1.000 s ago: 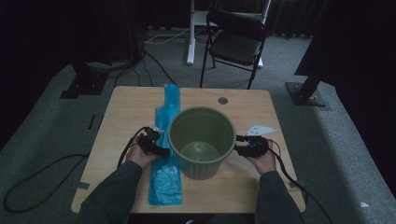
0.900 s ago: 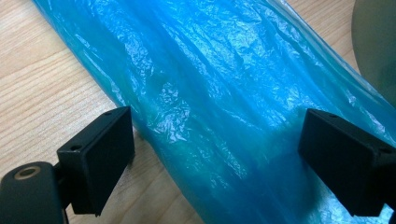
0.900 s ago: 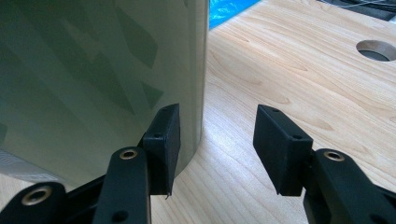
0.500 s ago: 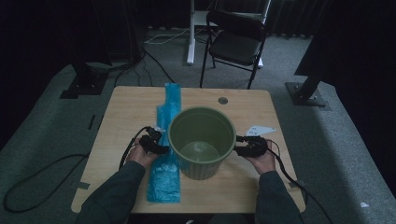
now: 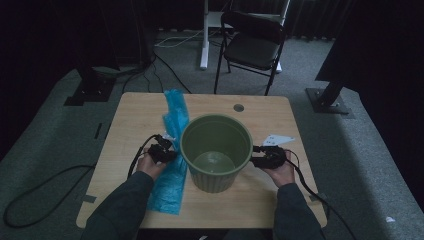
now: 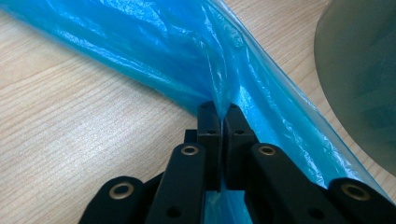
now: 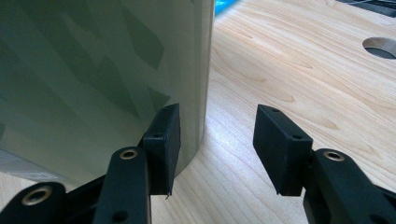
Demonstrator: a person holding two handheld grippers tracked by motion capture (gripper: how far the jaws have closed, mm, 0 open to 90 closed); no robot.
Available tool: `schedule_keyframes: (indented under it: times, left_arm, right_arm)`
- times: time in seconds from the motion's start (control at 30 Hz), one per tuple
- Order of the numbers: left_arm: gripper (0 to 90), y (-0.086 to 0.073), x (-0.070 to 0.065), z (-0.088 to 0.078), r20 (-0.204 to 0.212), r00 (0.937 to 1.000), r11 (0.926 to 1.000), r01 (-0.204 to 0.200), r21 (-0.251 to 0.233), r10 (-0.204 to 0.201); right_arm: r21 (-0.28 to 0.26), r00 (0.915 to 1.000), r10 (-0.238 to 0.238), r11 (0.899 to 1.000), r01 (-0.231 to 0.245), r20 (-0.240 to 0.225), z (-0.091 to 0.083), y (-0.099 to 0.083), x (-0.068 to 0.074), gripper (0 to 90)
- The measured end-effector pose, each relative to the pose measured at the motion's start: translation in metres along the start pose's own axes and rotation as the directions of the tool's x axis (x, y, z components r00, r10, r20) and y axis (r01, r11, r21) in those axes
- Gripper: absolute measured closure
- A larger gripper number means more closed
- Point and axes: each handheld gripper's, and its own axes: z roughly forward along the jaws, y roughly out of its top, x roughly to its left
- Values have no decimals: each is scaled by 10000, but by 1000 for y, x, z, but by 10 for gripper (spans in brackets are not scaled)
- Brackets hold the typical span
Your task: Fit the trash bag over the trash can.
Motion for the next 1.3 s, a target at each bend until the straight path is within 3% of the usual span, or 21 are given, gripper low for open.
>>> schedule_keyframes:
  times: [0.1, 0.37, 0.47, 0.7, 1.03, 1.1, 1.13, 1.3]
  left_arm:
    - [885, -1, -1, -1, -143, 9998, 9998, -172, -103, 170]
    - [886, 1, -3, -13, 51, 9987, 9959, -502, -748, 507]
    - [887, 4, 1, -27, 118, 9993, 9891, -346, -1430, 366]
    - [886, 7, 8, -52, 285, 9994, 9714, -100, -2373, 173]
    - [887, 12, 8, -77, 267, 9989, 9514, -294, -3066, 395]
    - [886, 15, 9, -86, 299, 9987, 9418, -290, -3348, 413]
    - [886, 15, 9, -86, 299, 9987, 9418, -290, -3348, 413]
    - [886, 24, 9, -104, 173, 9984, 9249, -430, -3777, 535]
  right_arm:
    - [-9, 10000, -12, 10000, 12, -17, 0, 0, 0, 506]
    - [77, 10000, -66, 9999, 66, -58, 2, 0, 0, 510]
    - [70, 9999, -73, 9999, 73, -93, 2, 0, 0, 512]
    - [107, 9999, -41, 9999, 43, -146, 3, -1, 0, 518]
    - [80, 9996, -248, 9997, 249, -155, 2, -1, 2, 563]
    - [61, 9996, -242, 9997, 243, -164, 2, -1, 2, 566]
    - [58, 9996, -239, 9997, 240, -173, 2, -1, 2, 566]
    - [65, 9995, -222, 9997, 223, -221, 2, -1, 1, 566]
